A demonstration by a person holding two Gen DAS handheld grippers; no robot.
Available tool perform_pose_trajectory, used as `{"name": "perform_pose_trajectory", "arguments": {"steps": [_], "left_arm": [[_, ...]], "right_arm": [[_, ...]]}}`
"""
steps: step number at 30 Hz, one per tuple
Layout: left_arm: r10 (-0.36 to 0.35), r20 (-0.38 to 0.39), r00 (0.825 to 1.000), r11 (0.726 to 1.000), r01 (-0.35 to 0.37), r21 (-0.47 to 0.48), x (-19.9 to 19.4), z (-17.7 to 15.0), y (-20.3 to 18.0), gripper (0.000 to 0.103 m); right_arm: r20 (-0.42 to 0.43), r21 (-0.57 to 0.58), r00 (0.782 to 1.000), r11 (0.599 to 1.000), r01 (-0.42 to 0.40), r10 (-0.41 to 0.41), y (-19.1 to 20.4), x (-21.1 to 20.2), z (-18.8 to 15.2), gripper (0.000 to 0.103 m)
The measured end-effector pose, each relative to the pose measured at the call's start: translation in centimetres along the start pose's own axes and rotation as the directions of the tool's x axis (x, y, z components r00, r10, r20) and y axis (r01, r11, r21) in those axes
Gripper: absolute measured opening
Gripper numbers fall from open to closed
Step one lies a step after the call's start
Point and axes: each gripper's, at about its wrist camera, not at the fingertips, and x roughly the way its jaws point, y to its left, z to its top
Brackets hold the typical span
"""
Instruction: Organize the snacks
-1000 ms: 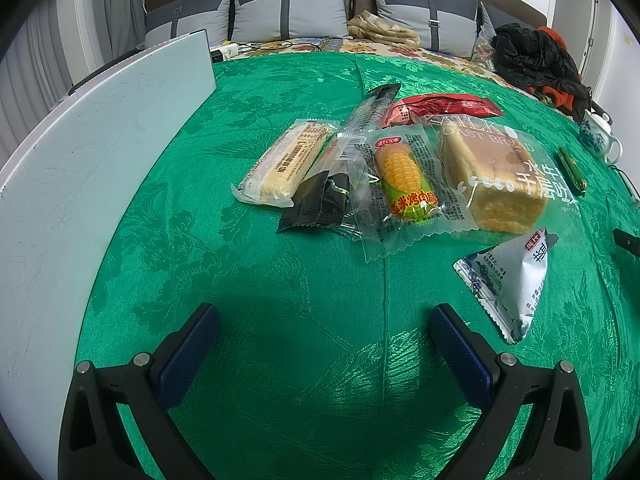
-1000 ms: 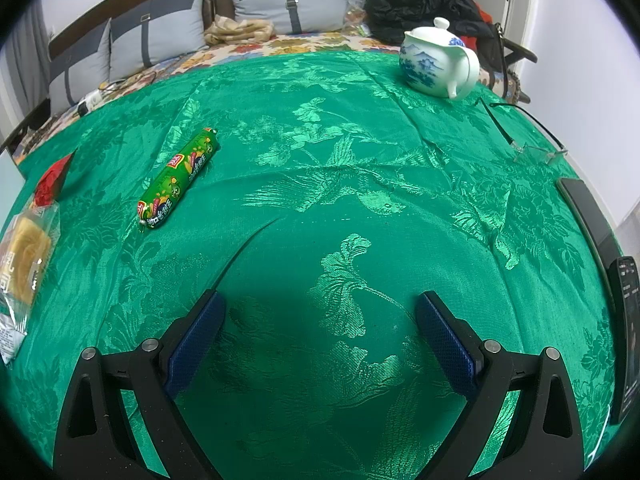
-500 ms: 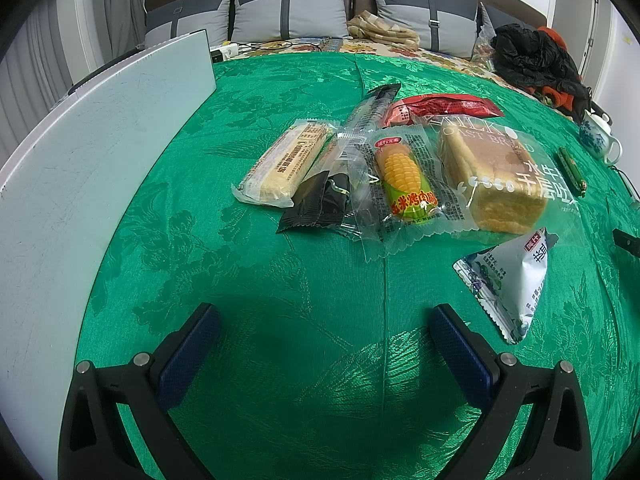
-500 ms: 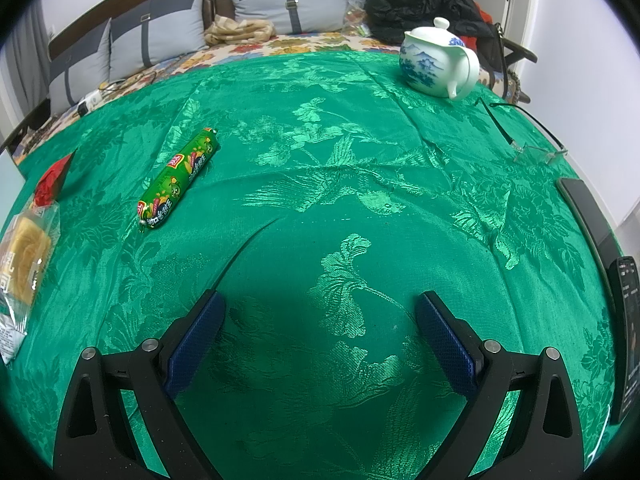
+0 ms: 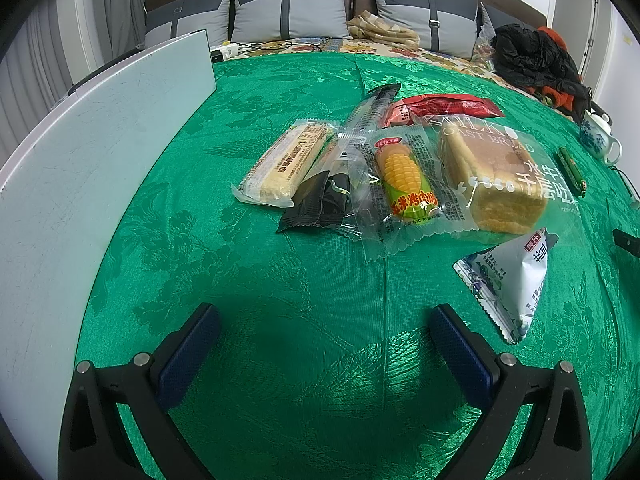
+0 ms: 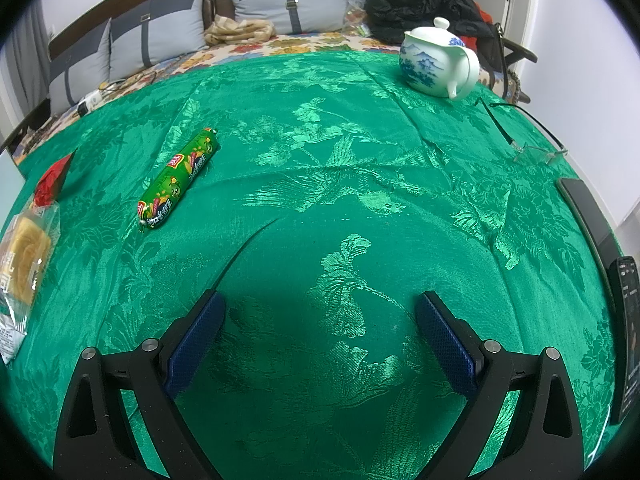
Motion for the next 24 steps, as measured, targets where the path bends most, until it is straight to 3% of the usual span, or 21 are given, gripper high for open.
{"name": "perform_pose_trajectory", "arguments": {"steps": [24], "left_arm": [[0.003, 0.001, 1.0, 1.0, -0.003, 0.0, -0.08, -0.09, 0.11, 0.103]], "right_arm": [[0.0, 0.0, 1.0, 1.0, 0.0, 0.0, 0.01, 0.01, 0.04, 0.099]]}}
